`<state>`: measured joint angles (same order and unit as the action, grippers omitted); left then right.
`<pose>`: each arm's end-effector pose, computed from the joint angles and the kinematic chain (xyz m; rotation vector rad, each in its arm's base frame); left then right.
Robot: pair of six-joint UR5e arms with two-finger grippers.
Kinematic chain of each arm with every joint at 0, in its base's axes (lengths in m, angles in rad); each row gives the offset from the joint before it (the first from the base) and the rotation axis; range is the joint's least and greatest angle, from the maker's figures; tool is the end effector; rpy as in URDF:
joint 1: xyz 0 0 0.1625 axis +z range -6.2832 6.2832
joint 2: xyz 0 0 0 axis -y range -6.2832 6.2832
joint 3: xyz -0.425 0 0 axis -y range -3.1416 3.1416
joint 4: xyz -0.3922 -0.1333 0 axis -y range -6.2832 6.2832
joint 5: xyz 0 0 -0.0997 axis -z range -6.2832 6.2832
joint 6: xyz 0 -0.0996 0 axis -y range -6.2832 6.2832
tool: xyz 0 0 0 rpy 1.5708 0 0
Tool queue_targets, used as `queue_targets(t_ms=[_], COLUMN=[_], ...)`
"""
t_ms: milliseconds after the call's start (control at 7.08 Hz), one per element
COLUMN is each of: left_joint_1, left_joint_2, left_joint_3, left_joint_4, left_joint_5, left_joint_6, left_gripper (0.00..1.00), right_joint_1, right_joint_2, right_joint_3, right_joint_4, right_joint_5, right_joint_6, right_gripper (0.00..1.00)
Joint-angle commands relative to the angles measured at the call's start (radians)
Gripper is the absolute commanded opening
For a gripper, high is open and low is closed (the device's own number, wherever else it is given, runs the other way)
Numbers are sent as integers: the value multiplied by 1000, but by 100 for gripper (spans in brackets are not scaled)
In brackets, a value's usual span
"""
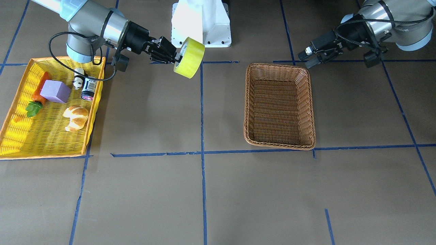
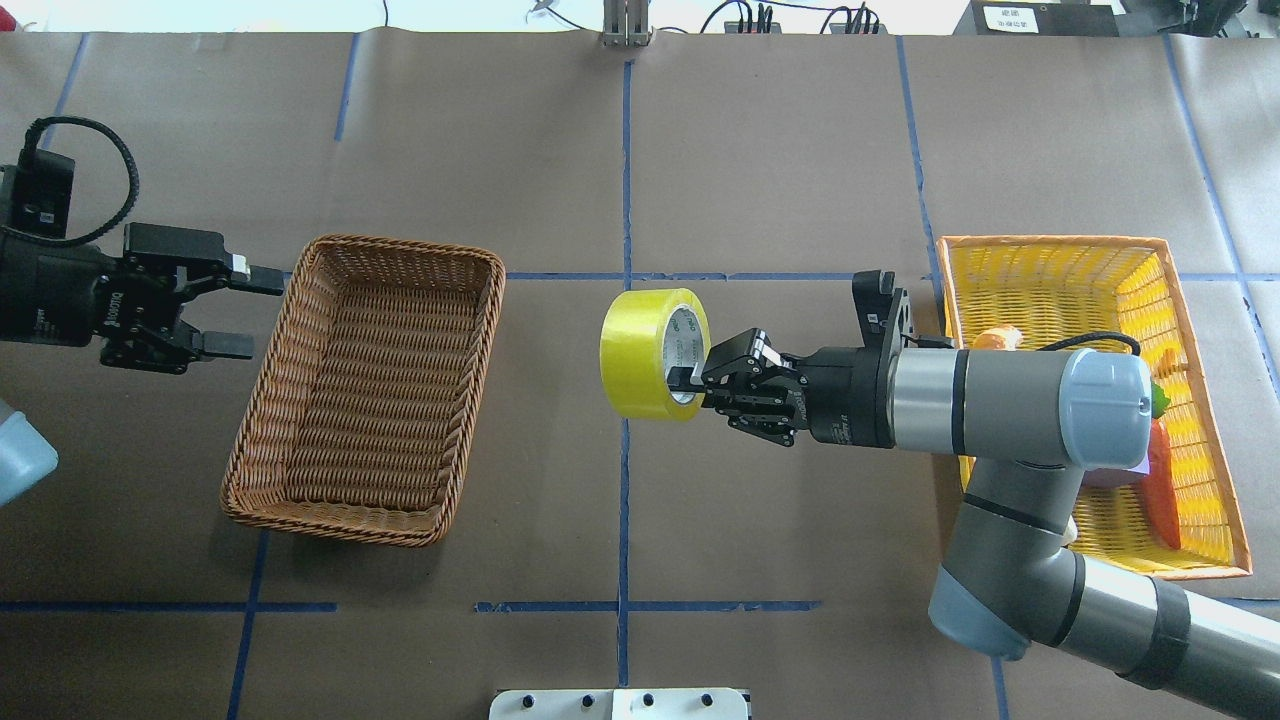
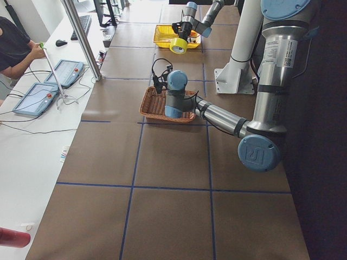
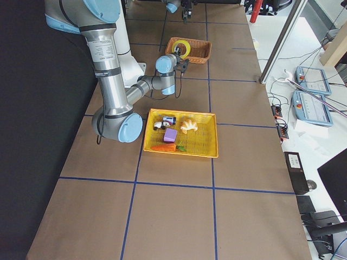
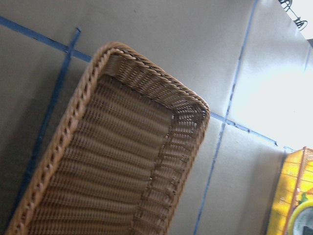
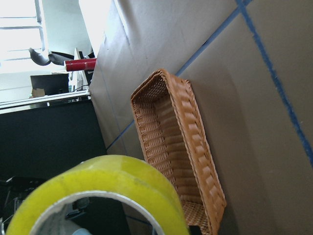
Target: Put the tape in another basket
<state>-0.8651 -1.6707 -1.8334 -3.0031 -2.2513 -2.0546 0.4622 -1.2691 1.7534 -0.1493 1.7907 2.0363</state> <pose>0.2462 -0.3978 0.3319 -0.1487 1.7529 -0.3753 -0.4268 -0.3373 0.2596 -0.1533 -1.9134 0.4196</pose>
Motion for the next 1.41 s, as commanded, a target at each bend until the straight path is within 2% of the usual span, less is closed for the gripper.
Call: queue_targets(t_ms=[0,283,565,848,1130,1272], left_joint_1=[75,135,169,280,342,375], left_joint_2=[-68,-127,-147,-165,-191,-205], left_joint_3=[-4,-6,-4,-6,-1,3], left_joint_4=[-127,-198,-272,-353,-355,-353], left_joint_5=[65,65,84,276,346,352], left_joint_6=[-212,-254,-307,-332,-332,-334], left_gripper=[100,100,100,100,100,100], right_joint_1=[-43,-54,-74,-82,-83,-85], right_joint_2=[-6,5,11,11,13,13], right_joint_3=[-3,3,40,43,64,70], right_joint_4=[130,168,189,198,200,200], right_joint_5=[-2,126,127,124,121,119], right_joint_6=[1,2,5,4,18,19], right_gripper=[0,0,0,0,0,0])
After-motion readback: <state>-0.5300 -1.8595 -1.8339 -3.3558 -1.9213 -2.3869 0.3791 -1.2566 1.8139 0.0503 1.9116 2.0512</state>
